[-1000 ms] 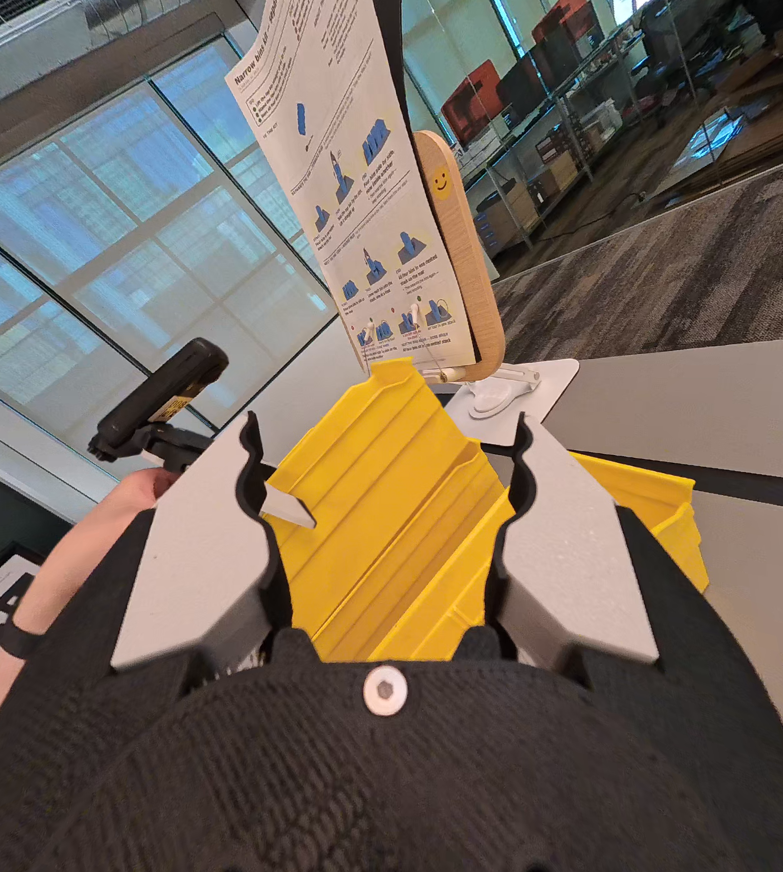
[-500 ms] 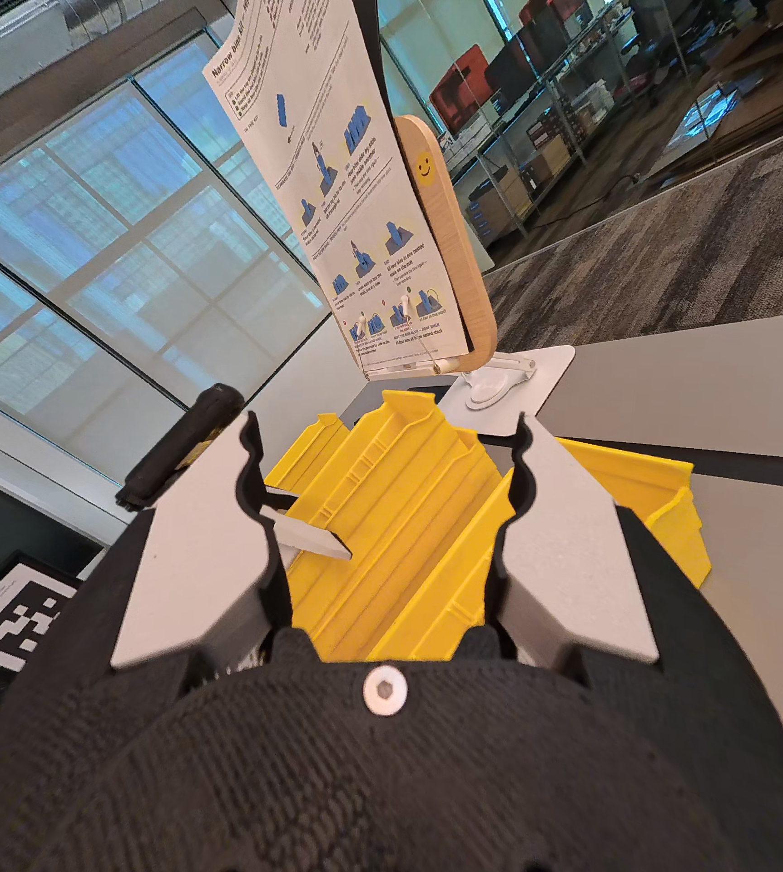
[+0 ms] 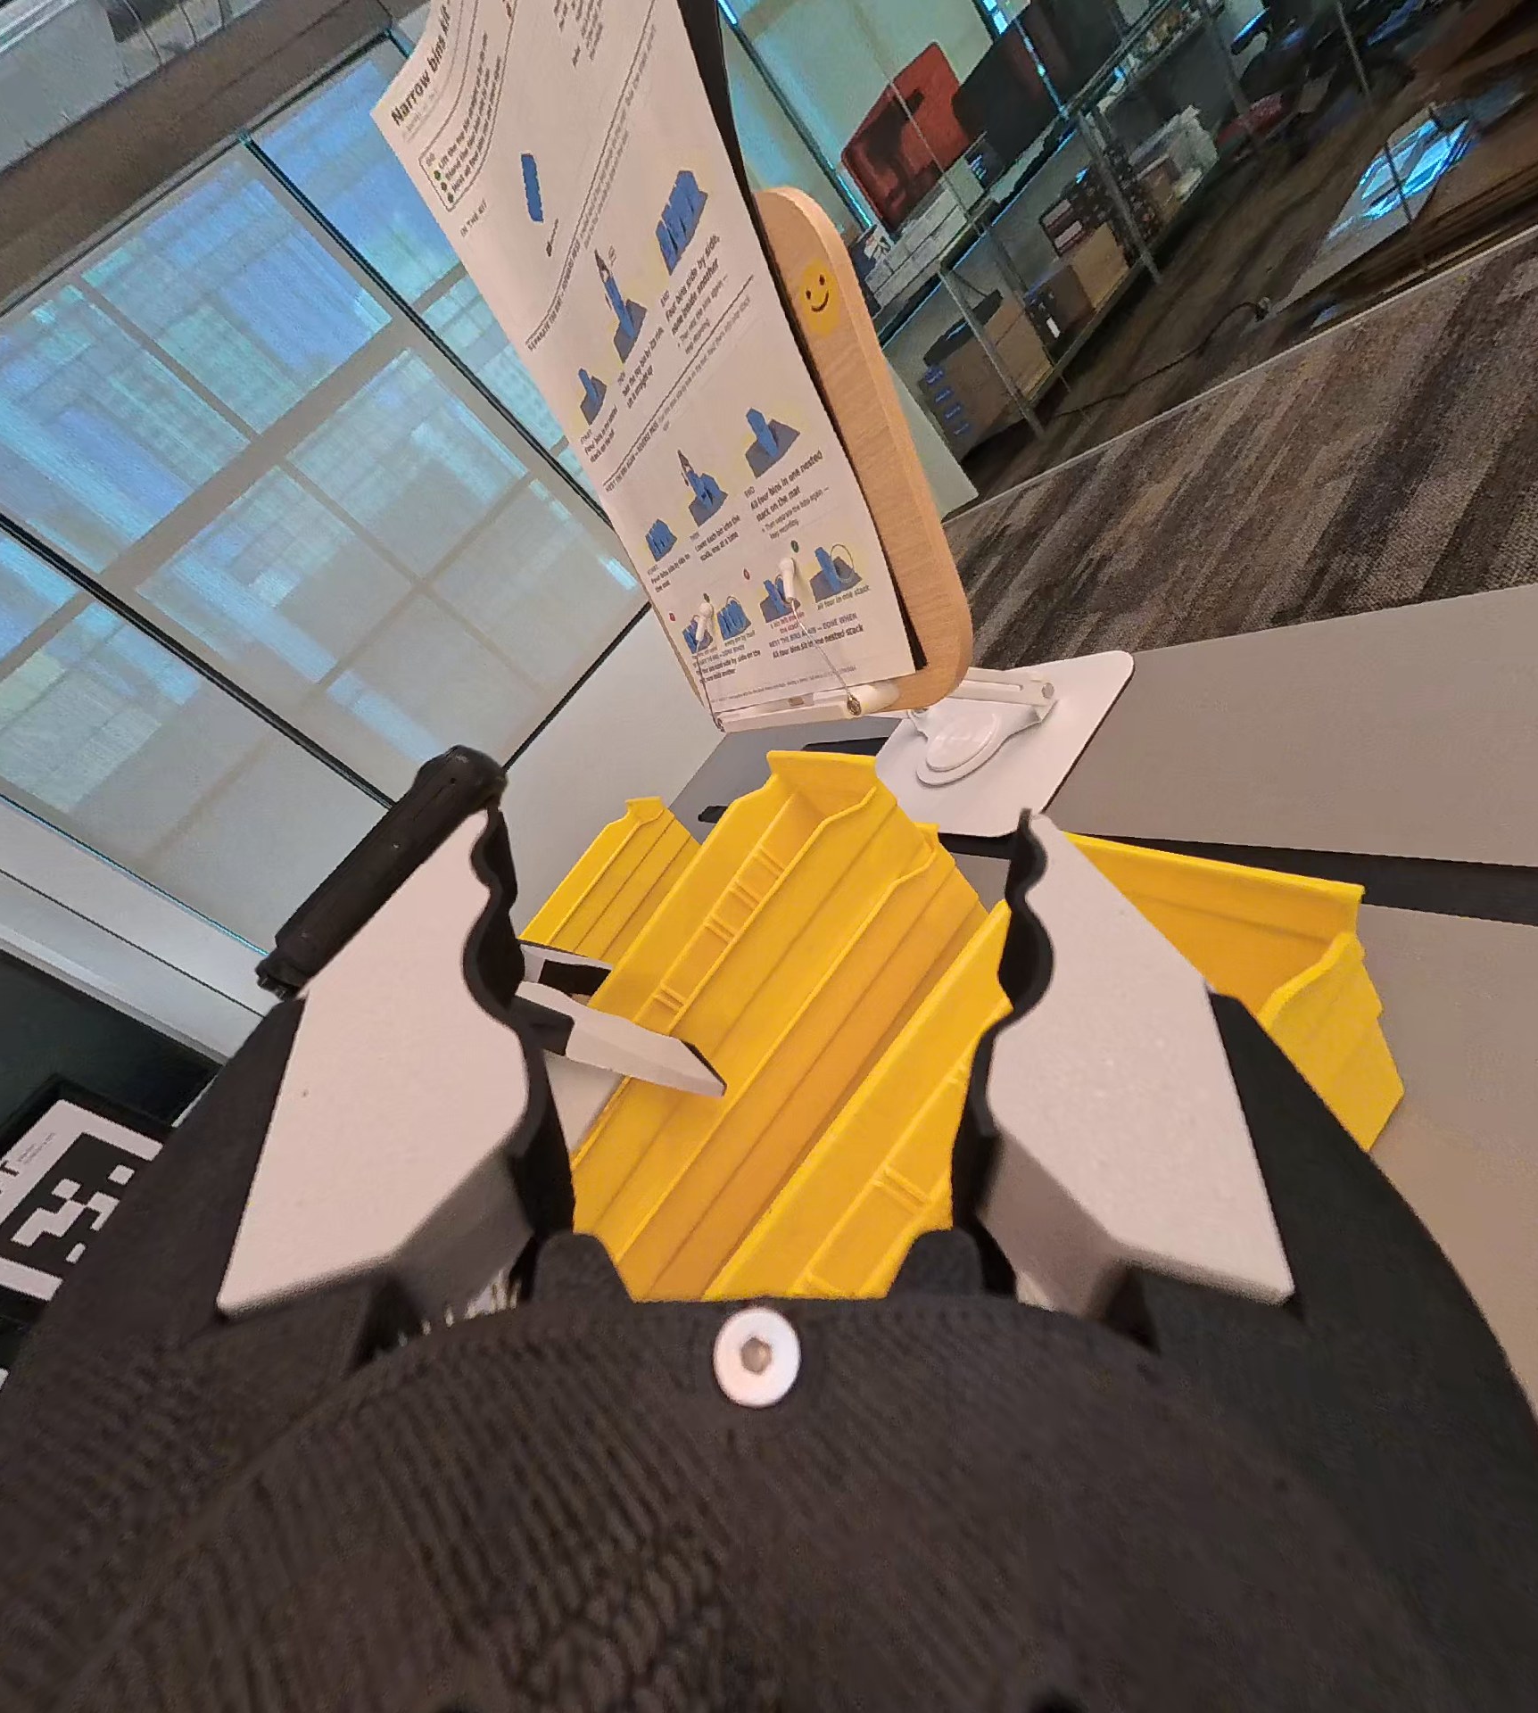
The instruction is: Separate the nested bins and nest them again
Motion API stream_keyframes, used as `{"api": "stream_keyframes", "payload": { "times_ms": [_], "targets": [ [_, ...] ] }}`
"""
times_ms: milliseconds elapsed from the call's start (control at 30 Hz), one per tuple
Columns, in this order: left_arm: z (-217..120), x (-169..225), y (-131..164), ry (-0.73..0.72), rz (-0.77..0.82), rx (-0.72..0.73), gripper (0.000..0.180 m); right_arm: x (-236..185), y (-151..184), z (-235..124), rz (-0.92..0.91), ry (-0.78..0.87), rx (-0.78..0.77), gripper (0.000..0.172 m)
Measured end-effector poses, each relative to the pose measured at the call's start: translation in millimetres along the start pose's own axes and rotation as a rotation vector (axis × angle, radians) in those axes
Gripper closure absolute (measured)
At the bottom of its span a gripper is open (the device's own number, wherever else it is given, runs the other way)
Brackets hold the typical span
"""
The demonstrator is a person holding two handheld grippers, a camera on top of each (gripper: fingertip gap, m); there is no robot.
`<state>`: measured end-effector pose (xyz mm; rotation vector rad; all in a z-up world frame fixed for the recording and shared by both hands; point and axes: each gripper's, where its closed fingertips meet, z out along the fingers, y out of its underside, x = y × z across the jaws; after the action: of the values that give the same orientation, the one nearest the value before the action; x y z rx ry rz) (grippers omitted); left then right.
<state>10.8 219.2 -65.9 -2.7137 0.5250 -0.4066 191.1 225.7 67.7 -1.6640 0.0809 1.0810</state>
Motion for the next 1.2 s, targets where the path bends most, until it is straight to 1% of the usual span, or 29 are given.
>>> {"api": "stream_keyframes", "payload": {
  "times_ms": [100,200,333,433,500,667,800,833,900,967,1000,1067,1100,1167,1200],
  "targets": [
    [1,0,2,-0.008,0.003,-0.025,0.064,1,3,2,0.001,0.004,-0.015,0.065],
    [-1,1,3,0.001,0.01,-0.014,0.066,2,6,4,0.002,0.004,-0.029,0.065],
    [-6,6,1,0.032,-0.007,0.013,0.058,4,8,5,0.004,0.012,-0.037,0.065],
    [-13,11,-1,0.061,0.017,0.019,0.065,6,8,6,0.004,0.018,-0.041,0.065],
    [-14,11,0,0.07,0.029,0.009,0.065,6,9,6,0.004,0.019,-0.044,0.065],
    [-15,6,-1,0.097,0.014,0.036,0.065,9,10,7,0.003,0.027,-0.047,0.065],
    [-18,8,1,0.119,0.021,0.007,0.067,10,11,9,0.002,0.033,-0.054,0.065],
    [-21,4,0,0.097,0.014,0.003,0.068,11,11,9,0.002,0.033,-0.054,0.065],
    [-31,-14,-5,-0.051,0.054,0.011,0.066,12,11,8,0.001,0.037,-0.053,0.065],
    [-42,-22,-9,-0.158,0.115,0.012,0.074,13,11,8,0.005,0.039,-0.052,0.065],
    [-48,-24,-12,-0.2,0.14,0.021,0.073,14,11,8,0.007,0.039,-0.053,0.065],
    [-58,-25,-19,-0.214,0.179,0.065,0.074,15,11,6,0.011,0.039,-0.053,0.065],
    [-62,-24,-21,-0.197,0.18,0.09,0.074,15,10,5,0.012,0.04,-0.049,0.065],
    [-67,-21,-23,-0.114,0.169,0.14,0.074,16,8,4,0.013,0.042,-0.041,0.065],
    [-69,-27,-25,-0.108,0.164,0.164,0.074,17,8,4,0.013,0.043,-0.04,0.065]
  ]
}}
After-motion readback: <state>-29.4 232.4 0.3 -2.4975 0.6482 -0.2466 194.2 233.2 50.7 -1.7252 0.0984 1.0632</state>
